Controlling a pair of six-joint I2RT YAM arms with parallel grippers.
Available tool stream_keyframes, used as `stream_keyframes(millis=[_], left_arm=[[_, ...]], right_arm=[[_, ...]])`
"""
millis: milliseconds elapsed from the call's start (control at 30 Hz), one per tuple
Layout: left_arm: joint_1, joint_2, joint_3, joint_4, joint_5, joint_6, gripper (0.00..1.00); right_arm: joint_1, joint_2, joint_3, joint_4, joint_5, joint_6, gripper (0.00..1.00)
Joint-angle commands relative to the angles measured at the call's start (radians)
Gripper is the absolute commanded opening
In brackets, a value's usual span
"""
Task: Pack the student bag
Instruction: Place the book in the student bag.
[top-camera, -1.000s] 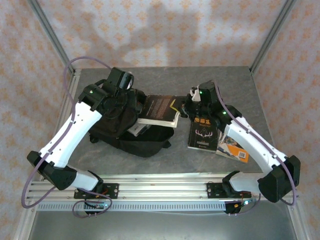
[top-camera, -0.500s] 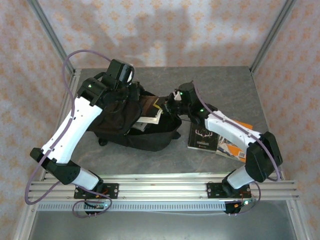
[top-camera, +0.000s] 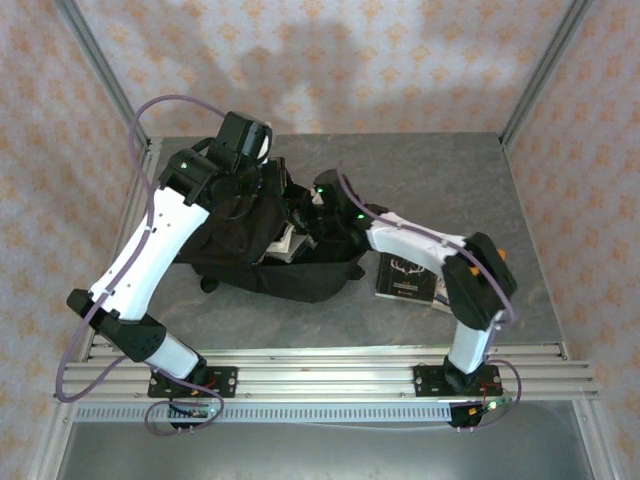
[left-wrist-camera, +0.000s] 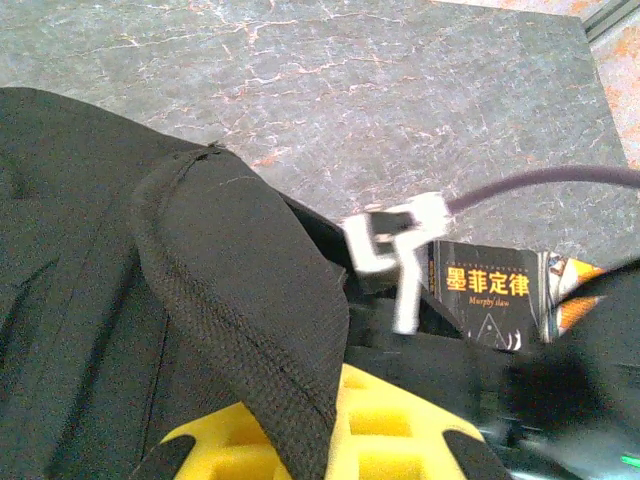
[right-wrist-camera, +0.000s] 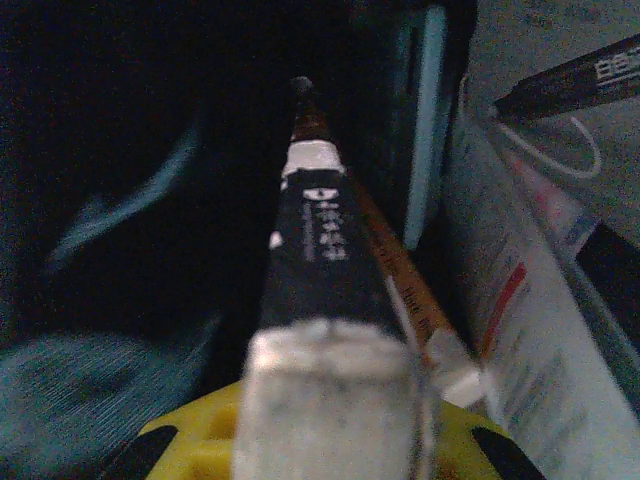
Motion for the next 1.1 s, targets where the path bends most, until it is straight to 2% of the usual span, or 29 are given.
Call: stream_keyframes(millis=[0, 67, 133, 167, 300, 433, 533, 600, 733, 867, 933, 1067], left_arm=[[0.004, -0.017, 0.078, 0.145, 0.044, -0.016, 0.0], [0.006, -0.014, 0.082, 0.142, 0.035, -0.015, 0.0], [0.012, -0.019, 0.081, 0.133, 0.009, -0.009, 0.0], [0.017, -0.022, 0.079, 0.128, 0.001, -0.008, 0.0], [0.049, -0.052, 0.032, 0.136, -0.013, -0.016, 0.0], [0.069, -0.073, -0.041, 0.169, 0.012, -0.031, 0.0], [0.074, -0.083, -0.083, 0.181, 0.01, -0.031, 0.0], [0.079, -0.09, -0.108, 0.189, 0.001, -0.031, 0.0], [0.087, -0.099, -0.147, 0.197, -0.014, -0.03, 0.0], [0.094, -0.111, -0.18, 0.197, -0.064, -0.024, 0.0], [0.099, -0.12, -0.194, 0.181, -0.136, -0.033, 0.0], [0.135, -0.161, -0.248, 0.181, -0.277, -0.074, 0.0]], right_arm=[[0.039, 0.117, 0.116, 0.004, 0.056, -0.128, 0.14], [0.06, 0.203, 0.224, -0.146, 0.075, -0.233, 0.28], [0.082, 0.258, 0.331, -0.384, 0.195, -0.367, 0.43], [0.087, 0.267, 0.344, -0.44, 0.241, -0.404, 0.47], [0.087, 0.222, 0.306, -0.501, 0.329, -0.465, 0.65], [0.087, 0.112, 0.266, -0.445, 0.243, -0.526, 0.78], [0.085, -0.007, 0.199, -0.377, 0.217, -0.545, 0.92], [0.08, -0.076, 0.157, -0.358, 0.212, -0.552, 0.94], [0.054, -0.169, 0.075, -0.384, 0.24, -0.521, 0.92], [0.021, -0.306, -0.034, -0.441, 0.373, -0.495, 0.86], [0.003, -0.374, -0.062, -0.515, 0.457, -0.509, 0.83], [-0.056, -0.444, -0.031, -0.8, 0.585, -0.558, 0.83]])
